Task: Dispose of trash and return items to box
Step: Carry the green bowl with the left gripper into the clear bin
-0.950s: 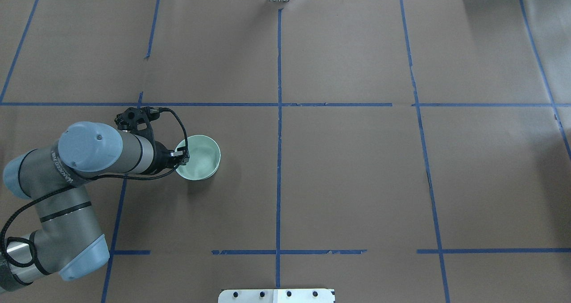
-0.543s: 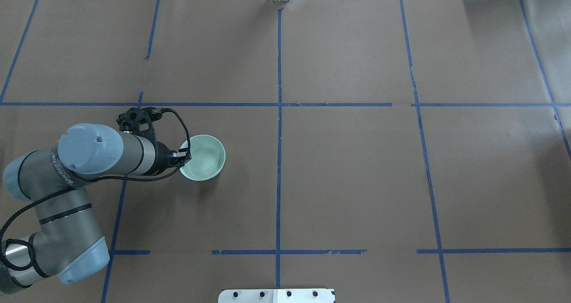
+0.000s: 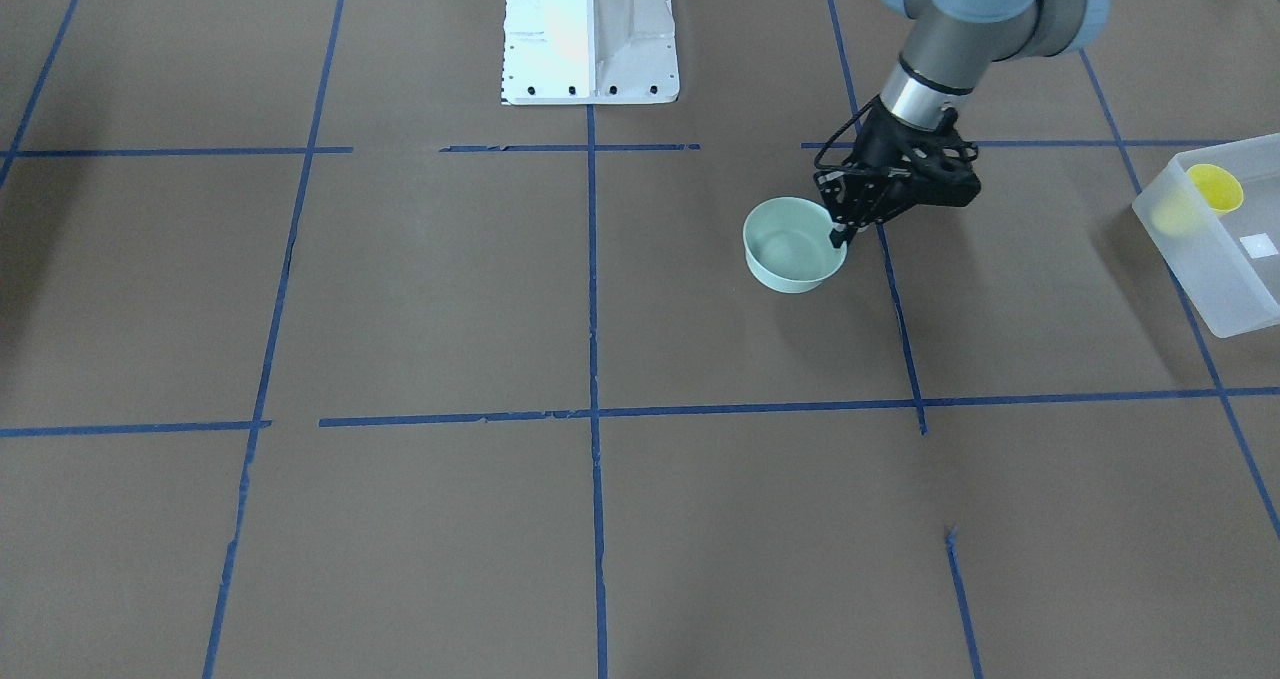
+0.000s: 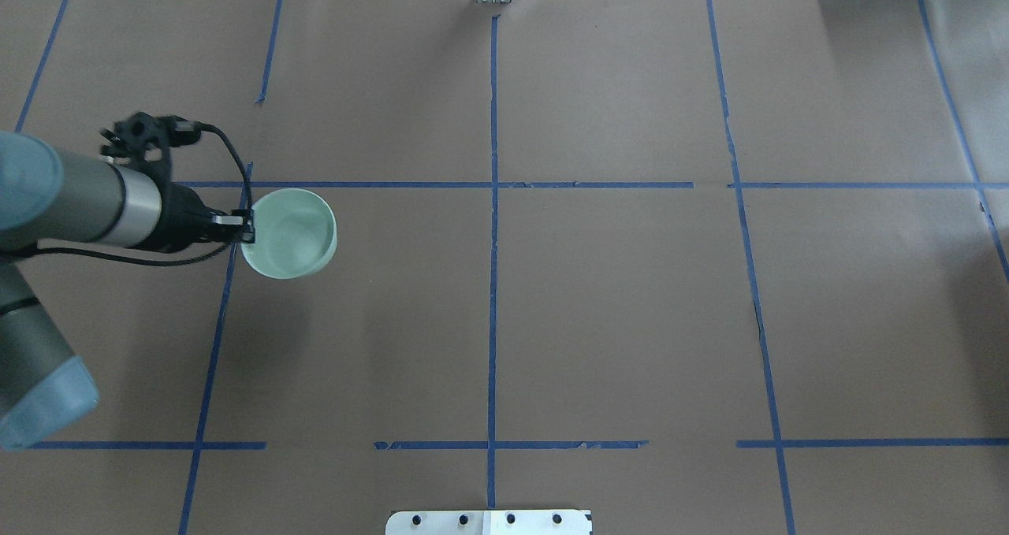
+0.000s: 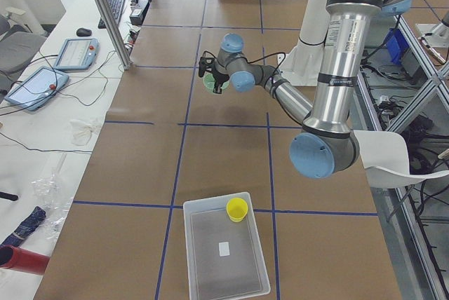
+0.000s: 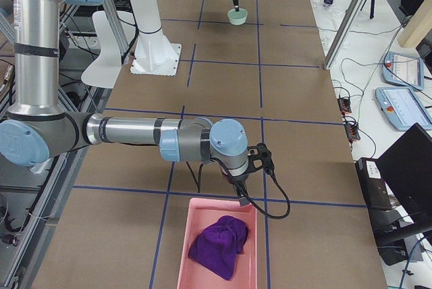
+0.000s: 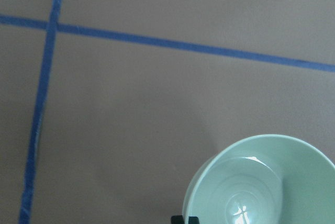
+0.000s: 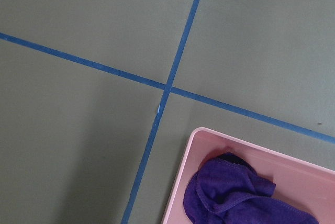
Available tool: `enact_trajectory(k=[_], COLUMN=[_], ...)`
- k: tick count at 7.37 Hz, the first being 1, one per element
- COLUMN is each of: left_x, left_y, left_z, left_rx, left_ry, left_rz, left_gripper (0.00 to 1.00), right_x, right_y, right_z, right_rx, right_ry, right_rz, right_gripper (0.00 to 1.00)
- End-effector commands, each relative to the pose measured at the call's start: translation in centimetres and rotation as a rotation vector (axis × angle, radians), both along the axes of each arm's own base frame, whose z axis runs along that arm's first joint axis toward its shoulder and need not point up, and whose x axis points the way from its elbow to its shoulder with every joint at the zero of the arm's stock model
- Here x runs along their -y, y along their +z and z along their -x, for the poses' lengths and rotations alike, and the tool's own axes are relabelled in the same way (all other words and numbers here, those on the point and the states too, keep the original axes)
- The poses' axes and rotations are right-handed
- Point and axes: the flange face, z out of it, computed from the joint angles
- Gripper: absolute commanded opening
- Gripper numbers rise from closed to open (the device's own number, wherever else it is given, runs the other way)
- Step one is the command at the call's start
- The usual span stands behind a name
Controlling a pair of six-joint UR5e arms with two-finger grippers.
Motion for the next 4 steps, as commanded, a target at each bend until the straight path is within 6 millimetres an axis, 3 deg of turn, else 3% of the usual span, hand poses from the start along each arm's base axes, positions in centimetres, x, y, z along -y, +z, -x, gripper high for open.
enact_trajectory(k=[1, 4], left_x=[2.4, 3.6], left_y=[6.2, 19.9], left_z=[14.6, 29.1], left_rx=[0.131, 0.327], left_ry=[0.097, 0.247], left_rz=[-0.21, -0.371], left_gripper=[0.0, 0.0], right_x=[0.1, 0.1], right_y=[-0.1, -0.1], right_z=[0.0, 0.1], right_rx=[0.003, 0.006], right_ry=[0.002, 0.0], right_rz=[-0.014, -0.015], right_gripper=[1.0, 1.0])
